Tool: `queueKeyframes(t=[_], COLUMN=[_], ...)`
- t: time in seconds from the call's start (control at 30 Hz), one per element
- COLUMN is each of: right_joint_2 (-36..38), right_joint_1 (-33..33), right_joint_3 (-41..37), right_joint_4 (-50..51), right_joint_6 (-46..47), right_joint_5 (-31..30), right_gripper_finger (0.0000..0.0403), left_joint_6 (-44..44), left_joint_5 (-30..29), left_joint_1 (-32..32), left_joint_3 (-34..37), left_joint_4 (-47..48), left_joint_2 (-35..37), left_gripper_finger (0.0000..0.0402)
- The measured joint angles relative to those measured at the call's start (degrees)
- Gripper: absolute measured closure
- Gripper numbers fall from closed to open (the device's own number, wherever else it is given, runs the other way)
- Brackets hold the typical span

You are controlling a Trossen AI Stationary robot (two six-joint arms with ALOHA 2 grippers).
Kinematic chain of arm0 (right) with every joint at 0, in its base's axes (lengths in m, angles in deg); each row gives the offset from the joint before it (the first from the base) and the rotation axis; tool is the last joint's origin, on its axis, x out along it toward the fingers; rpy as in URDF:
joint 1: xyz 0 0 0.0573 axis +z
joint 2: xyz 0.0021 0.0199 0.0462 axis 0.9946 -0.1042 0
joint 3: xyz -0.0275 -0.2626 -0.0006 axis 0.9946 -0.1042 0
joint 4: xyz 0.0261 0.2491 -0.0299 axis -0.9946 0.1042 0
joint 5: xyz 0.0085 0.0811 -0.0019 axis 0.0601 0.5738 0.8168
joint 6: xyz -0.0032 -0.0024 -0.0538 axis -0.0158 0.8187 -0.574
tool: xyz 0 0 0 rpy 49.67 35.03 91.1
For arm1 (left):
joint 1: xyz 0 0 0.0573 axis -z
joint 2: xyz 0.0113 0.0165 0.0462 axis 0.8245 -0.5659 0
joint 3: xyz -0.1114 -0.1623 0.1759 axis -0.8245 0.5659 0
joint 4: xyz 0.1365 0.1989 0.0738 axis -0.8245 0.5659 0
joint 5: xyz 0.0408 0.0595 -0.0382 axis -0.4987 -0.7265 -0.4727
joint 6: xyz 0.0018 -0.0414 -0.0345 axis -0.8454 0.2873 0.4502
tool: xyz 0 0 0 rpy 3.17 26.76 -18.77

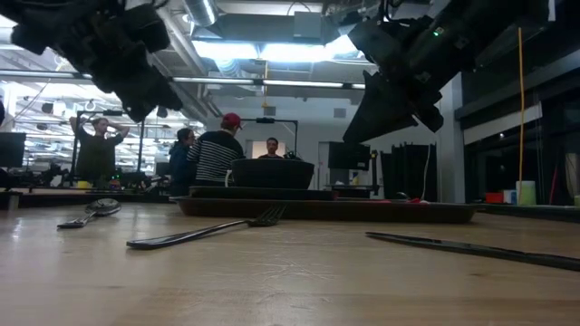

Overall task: Set up tray
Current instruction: Put the black fork on the red napkin on the brown serving tray

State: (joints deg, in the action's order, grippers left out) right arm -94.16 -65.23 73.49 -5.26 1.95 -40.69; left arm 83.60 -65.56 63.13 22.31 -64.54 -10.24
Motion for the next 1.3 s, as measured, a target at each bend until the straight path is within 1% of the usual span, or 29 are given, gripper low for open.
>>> queueKeyframes(t=[0.1,0.2,0.3,0.37,0.5,0.6,0.83,0.9,0.97,1.07,1.2,1.23,1.3], right_joint_2=[0.00,0.00,0.00,0.00,0.00,0.01,0.02,0.02,0.02,0.02,0.02,0.02,0.02], right_joint_1=[0.00,0.00,0.00,0.00,0.00,0.00,0.00,0.00,0.07,0.24,0.28,0.28,0.28], right_joint_3=[0.00,0.00,0.00,0.00,0.00,0.00,0.00,0.00,0.00,0.00,0.00,0.00,0.00], right_joint_4=[-0.02,-0.01,0.00,0.00,0.00,0.00,0.02,0.02,0.01,0.00,0.03,0.02,0.00], right_joint_6=[-0.06,-0.14,-0.32,-0.32,-0.45,-0.45,-0.80,-0.80,-0.80,-0.78,-1.32,-1.33,-1.34], right_joint_5=[0.00,0.00,0.00,0.00,0.00,0.00,0.00,0.03,0.03,0.03,0.03,0.03,0.01], right_gripper_finger=[0.0397,0.0398,0.0389,0.0382,0.0377,0.0376,0.0376,0.0375,0.0375,0.0375,0.0375,0.0375,0.0375], left_joint_6=[0.21,-3.37,-7.91,-8.03,-4.68,-4.93,-4.07,-1.79,2.46,6.89,9.82,9.95,9.88], left_joint_5=[0.03,1.83,3.94,4.39,4.37,4.24,1.16,1.05,1.04,1.64,5.16,5.13,3.08], left_joint_1=[0.57,0.66,0.66,0.66,0.63,0.63,0.55,0.55,0.57,0.61,1.16,1.64,2.81], left_joint_3=[-2.95,-5.90,-7.65,-8.26,-8.39,-8.39,-8.33,-8.33,-8.33,-8.33,-8.33,-8.33,-8.33], left_joint_4=[0.99,1.90,1.08,-0.93,-4.90,-6.74,-11.12,-12.49,-13.97,-13.74,-13.31,-13.41,-13.44], left_joint_2=[-5.05,-9.22,-12.55,-14.26,-17.13,-19.39,-24.52,-25.82,-27.15,-28.86,-30.65,-30.96,-31.43], left_gripper_finger=[0.0396,0.0396,0.0396,0.0396,0.0396,0.0394,0.0372,0.0368,0.0365,0.0363,0.0365,0.0365,0.0366])
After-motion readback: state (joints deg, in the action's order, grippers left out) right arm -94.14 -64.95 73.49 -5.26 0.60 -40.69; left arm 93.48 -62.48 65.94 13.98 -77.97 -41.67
